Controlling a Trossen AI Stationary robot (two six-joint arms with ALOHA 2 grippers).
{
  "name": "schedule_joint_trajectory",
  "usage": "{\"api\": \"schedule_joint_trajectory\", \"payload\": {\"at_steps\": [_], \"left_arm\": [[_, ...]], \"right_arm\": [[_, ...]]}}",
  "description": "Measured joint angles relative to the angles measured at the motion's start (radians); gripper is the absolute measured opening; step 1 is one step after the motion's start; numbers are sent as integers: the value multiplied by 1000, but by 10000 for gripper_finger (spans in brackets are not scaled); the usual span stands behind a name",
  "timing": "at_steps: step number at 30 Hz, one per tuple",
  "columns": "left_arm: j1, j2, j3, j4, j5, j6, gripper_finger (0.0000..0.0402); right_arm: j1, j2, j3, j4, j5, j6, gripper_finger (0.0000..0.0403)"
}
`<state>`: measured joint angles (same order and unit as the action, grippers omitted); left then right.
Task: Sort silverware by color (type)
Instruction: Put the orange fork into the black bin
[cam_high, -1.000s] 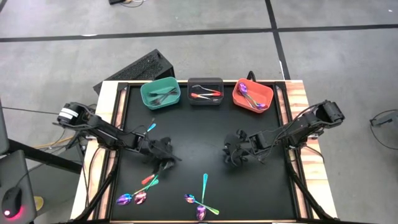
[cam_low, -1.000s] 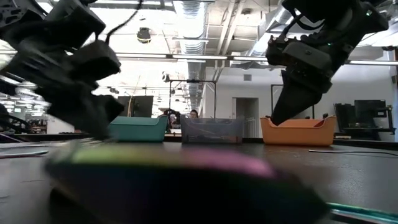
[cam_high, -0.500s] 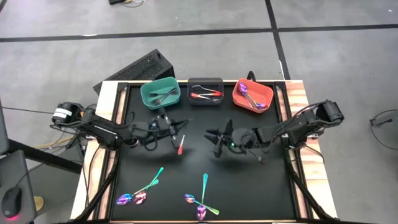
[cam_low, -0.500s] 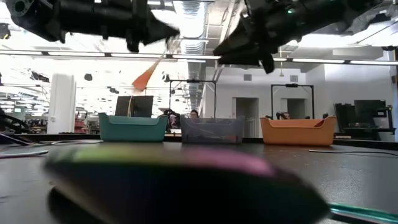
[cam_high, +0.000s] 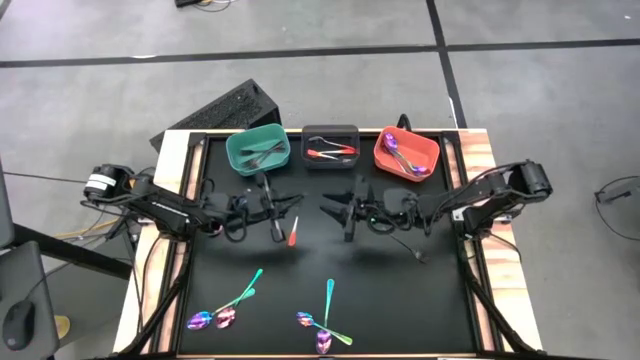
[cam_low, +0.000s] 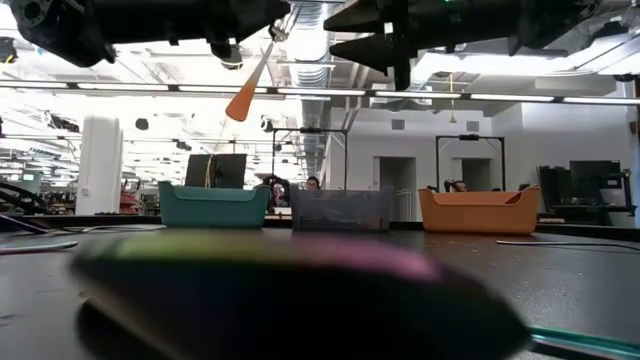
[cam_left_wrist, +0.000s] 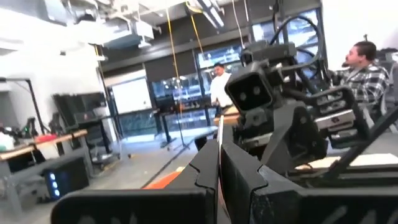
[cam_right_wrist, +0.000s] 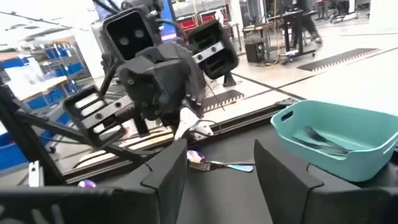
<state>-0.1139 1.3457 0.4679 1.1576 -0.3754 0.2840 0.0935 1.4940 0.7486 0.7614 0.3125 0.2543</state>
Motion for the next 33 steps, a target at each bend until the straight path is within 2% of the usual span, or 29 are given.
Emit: {"api": "schedule_joint_trajectory", "payload": {"at_steps": [6,12,17,21,25,29,33], "left_arm": [[0,0,0,91,5,53,0],[4,12,8,83,23,72,0],[1,16,8,41,26,63,0],[2,17,8,19,11,82,0],[2,17,8,19,-31,114,0],[2,16,8,20,-31,123,0],[-6,15,8,21,-32,120,0]], "right_arm": [[-4,96,35,50,-14,-14,206],[-12,277,179,80,-29,-59,205],[-15,330,252,84,-41,-80,195],[-18,338,254,65,-41,-78,146],[-25,301,254,-42,-41,-40,102],[-29,247,253,-213,-26,-33,106],[-13,189,253,-262,-49,-26,143]]}}
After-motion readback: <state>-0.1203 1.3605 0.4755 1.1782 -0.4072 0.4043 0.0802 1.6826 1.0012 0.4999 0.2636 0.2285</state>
